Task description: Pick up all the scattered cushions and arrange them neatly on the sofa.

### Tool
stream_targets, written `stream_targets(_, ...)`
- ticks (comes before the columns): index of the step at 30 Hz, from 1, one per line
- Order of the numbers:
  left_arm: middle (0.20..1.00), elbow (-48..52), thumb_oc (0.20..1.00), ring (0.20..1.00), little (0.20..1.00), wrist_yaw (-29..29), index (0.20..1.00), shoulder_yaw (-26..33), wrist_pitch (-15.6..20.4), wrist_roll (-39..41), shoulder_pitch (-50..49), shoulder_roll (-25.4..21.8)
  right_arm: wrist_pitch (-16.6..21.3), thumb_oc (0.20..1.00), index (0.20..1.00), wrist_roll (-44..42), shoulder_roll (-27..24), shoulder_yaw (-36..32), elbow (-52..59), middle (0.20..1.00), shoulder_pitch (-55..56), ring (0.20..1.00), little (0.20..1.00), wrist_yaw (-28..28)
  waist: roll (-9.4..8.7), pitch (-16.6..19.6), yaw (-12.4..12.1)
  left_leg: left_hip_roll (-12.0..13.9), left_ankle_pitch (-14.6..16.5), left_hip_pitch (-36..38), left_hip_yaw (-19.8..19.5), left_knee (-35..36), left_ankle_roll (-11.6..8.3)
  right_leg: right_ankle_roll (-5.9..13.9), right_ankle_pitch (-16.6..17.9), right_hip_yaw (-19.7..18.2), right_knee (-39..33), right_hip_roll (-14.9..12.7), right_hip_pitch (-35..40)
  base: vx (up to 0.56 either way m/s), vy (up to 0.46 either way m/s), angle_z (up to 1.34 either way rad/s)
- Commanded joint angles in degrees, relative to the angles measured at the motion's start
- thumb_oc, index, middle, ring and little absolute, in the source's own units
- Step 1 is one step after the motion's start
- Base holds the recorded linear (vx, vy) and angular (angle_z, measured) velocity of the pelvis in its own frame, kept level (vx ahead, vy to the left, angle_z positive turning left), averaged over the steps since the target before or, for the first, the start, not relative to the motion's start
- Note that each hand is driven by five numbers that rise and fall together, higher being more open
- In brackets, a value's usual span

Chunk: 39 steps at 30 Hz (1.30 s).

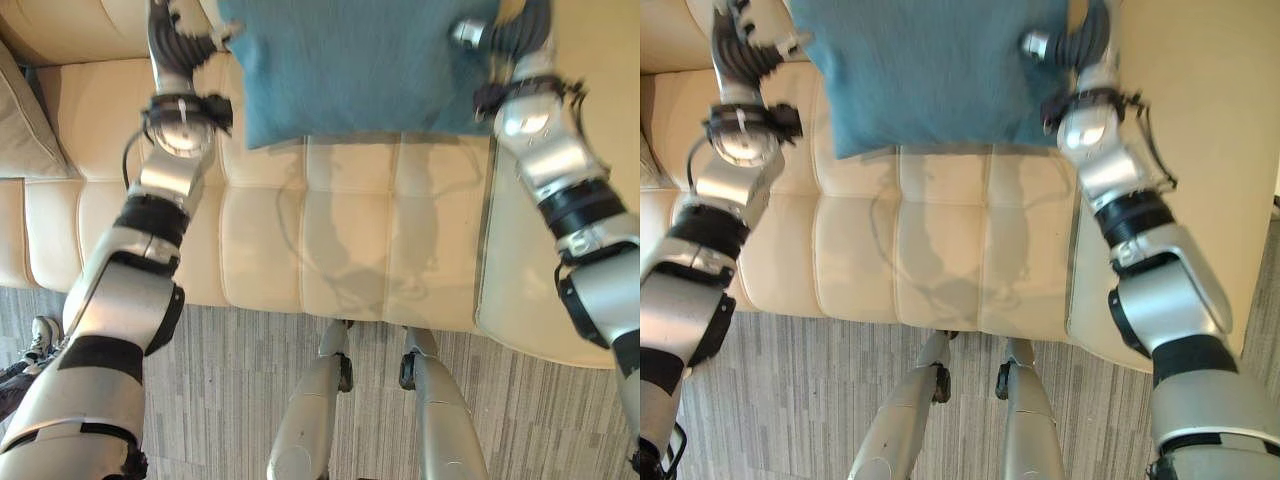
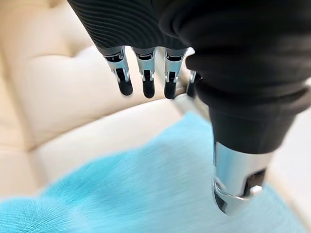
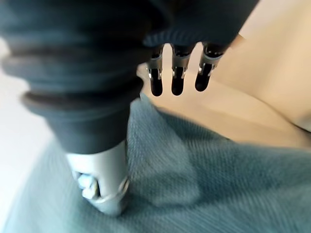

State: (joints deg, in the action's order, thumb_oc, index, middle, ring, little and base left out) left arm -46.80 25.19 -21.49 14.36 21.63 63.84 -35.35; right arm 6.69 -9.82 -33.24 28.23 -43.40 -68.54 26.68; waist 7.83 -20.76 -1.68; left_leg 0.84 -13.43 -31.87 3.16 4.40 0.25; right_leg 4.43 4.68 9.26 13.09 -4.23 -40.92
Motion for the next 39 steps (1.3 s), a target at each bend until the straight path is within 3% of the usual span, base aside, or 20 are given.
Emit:
stream_targets(1,1.0,1.0,1.0,1.0,1.0,0.0,1.0,2.1,1.3,1.0,1.6,-2.9,2.7,1.0,1.0,-0.9,3.6,-2.4,4.1,1.0,-3.7,1.0,1.0,-0.5,-3.56,0.1,-1.0,-2.5,5.5,0.4,2.8,0.6,-5.05,3.9,2.3,-1.6,-13.4,-0.7,5.0,-0.02,-0.035,0.36)
stream_targets(3,1.0,5.2,1.0,1.0,1.0,-0.9,1.0,5.9,1.4,1.4,-8.0,-0.4,3.0,1.0,1.0,-0.2,3.7,-5.7,8.3,1.0,2.9,1.0,1.0,-1.4,-4.37,-0.2,-0.6,-2.3,6.0,1.9,2.7,0.6,-5.08,3.72,2.1,-1.6,-13.9,-0.4,6.8,-0.02,-0.044,0.29)
stream_targets(9,1.0,17.9,1.0,1.0,1.0,-4.6,1.0,11.7,2.9,1.1,-22.8,1.1,4.0,1.0,1.0,2.0,-1.9,-11.2,20.7,1.0,15.0,1.0,1.0,-5.6,-5.6,0.0,-0.3,-1.9,6.9,5.8,2.8,0.6,-5.37,3.41,1.4,-1.2,-14.2,-0.3,10.9,-0.01,-0.018,-0.03)
stream_targets(11,1.0,25.9,1.0,1.0,1.0,-8.2,1.0,15.2,3.1,0.8,-33.0,2.2,4.9,1.0,1.0,2.5,-4.4,-15.1,29.1,1.0,26.0,1.0,1.0,-10.9,-6.36,1.2,-0.1,-1.8,7.7,9.0,3.1,0.6,-5.2,3.47,1.3,-1.1,-14.7,-0.6,14.4,0.02,0.007,0.0)
stream_targets(15,1.0,32.5,1.0,1.0,1.0,-14.2,1.0,20.2,1.9,-1.6,-49.0,4.0,6.5,1.0,1.0,4.7,-5.4,-21.0,38.5,1.0,44.9,1.0,1.0,-18.1,-7.88,4.1,0.9,-1.5,10.0,14.8,4.2,0.6,-4.32,3.87,0.5,-0.9,-15.6,-0.7,20.4,0.08,0.027,-0.1)
stream_targets(17,1.0,33.2,1.0,1.0,1.0,-15.8,1.0,21.4,1.2,-2.1,-53.5,4.7,6.5,1.0,1.0,4.5,-4.7,-23.1,39.6,1.0,50.8,1.0,1.0,-20.2,-8.36,5.1,1.3,-1.6,10.3,16.3,4.6,0.6,-3.98,4.0,0.4,-1.0,-15.7,-0.8,21.9,0.09,0.041,-0.19)
stream_targets(18,1.0,33.5,1.0,1.0,1.0,-18.6,1.0,22.8,0.1,-3.3,-60.1,6.0,6.2,1.0,1.0,3.1,-1.4,-25.9,39.1,1.0,59.6,1.0,1.0,-23.1,-8.71,6.7,2.0,-1.6,11.3,19.4,5.2,0.6,-3.21,4.2,-0.2,-1.2,-15.7,-1.0,24.7,0.1,0.078,-0.26)
stream_targets(21,1.0,32.0,1.0,1.0,1.0,-22.3,1.0,24.8,-1.7,-2.8,-69.3,9.8,5.1,1.0,1.0,1.4,4.1,-28.3,33.8,1.0,71.0,1.0,1.0,-26.7,-8.91,8.9,3.5,-1.8,12.6,24.0,5.8,0.6,-2.58,4.61,-0.7,-1.8,-15.5,-0.6,28.6,0.08,0.094,-0.19)
stream_targets(26,1.0,20.5,1.0,1.0,1.0,-25.9,1.0,23.8,-5.6,-7.9,-76.7,12.5,2.2,1.0,1.0,3.4,8.9,-29.4,24.1,1.0,78.9,1.0,1.0,-28.7,-9.19,12.2,5.3,-1.9,13.4,27.8,7.1,0.6,-1.86,5.15,0.2,-4.1,-15.0,-0.2,30.8,-0.05,0.106,-0.28)
stream_targets(28,1.0,14.8,1.0,1.0,1.0,-25.7,1.0,23.2,-6.4,-11.9,-77.1,12.3,1.7,1.0,1.0,8.0,8.9,-27.1,18.7,1.0,78.4,1.0,1.0,-27.4,-8.83,10.9,5.8,-0.7,12.7,28.7,8.5,0.6,-1.5,5.8,-1.5,-5.8,-7.7,0.5,29.3,-0.27,0.058,-0.66)
stream_targets(30,1.0,11.5,1.0,1.0,1.0,-24.8,1.0,22.7,-6.7,-12.9,-76.5,11.8,1.4,1.0,1.0,8.6,9.6,-25.8,15.0,1.0,78.7,1.0,1.0,-26.4,-7.8,10.2,4.9,1.2,10.6,27.7,9.1,0.6,-1.05,4.27,-7.6,-5.3,5.2,0.7,30.4,-0.39,-0.008,-0.67)
stream_targets(33,1.0,10.7,1.0,1.0,1.0,-23.9,1.0,22.9,-6.8,-12.4,-76.5,11.6,1.1,1.0,1.0,8.4,10.5,-26.5,13.1,1.0,79.9,1.0,1.0,-25.8,-8.13,11.4,4.2,1.1,9.3,26.1,8.6,0.6,-1.16,4.15,-8.1,-7.0,13.4,0.8,34.0,-0.31,-0.093,0.0)
stream_targets(34,1.0,10.7,1.0,1.0,1.0,-22.9,1.0,22.9,-6.4,-12.3,-76.4,11.6,1.3,1.0,1.0,8.3,10.6,-27.1,12.6,1.0,80.1,1.0,1.0,-24.9,-8.45,11.7,3.7,1.3,8.2,24.9,8.4,0.6,-1.61,4.07,-7.5,-7.9,12.5,1.6,35.7,-0.26,-0.16,0.31)
stream_targets(35,1.0,11.4,1.0,1.0,1.0,-22.7,1.0,22.2,-6.3,-11.9,-75.9,11.9,1.0,1.0,1.0,8.0,10.7,-27.3,12.9,1.0,80.0,1.0,1.0,-24.6,-8.98,11.7,3.1,1.2,6.8,22.9,8.4,0.4,-2.21,3.0,-10.7,-8.3,7.6,2.6,38.1,-0.39,-0.232,0.2)
stream_targets(36,1.0,11.6,1.0,1.0,1.0,-22.0,1.0,21.9,-5.9,-11.4,-74.8,11.9,0.7,1.0,1.0,6.4,10.8,-27.3,11.5,1.0,78.6,1.0,1.0,-23.8,-9.01,11.8,2.6,1.8,4.0,19.2,9.1,0.4,-4.28,1.3,-14.3,-8.0,-0.8,4.2,41.2,-0.4,-0.218,0.05)
stream_targets(37,1.0,12.0,1.0,1.0,1.0,-21.7,1.0,21.7,-5.8,-11.5,-74.4,11.9,0.8,1.0,1.0,6.0,10.6,-27.8,11.9,1.0,78.3,1.0,1.0,-23.2,-8.85,11.9,2.5,2.2,2.5,17.4,9.5,0.6,-5.29,0.33,-15.7,-8.3,-5.1,5.3,42.2,-0.47,-0.236,0.16)
stream_targets(39,1.0,12.7,1.0,1.0,1.0,-21.7,1.0,21.6,-5.7,-11.2,-74.1,11.8,1.0,1.0,1.0,5.5,9.9,-28.2,12.9,1.0,78.1,1.0,1.0,-22.8,-8.39,11.8,2.5,2.9,1.0,15.1,9.0,0.6,-6.47,-0.41,-15.7,-8.1,-8.3,6.3,42.4,-0.38,-0.124,0.37)
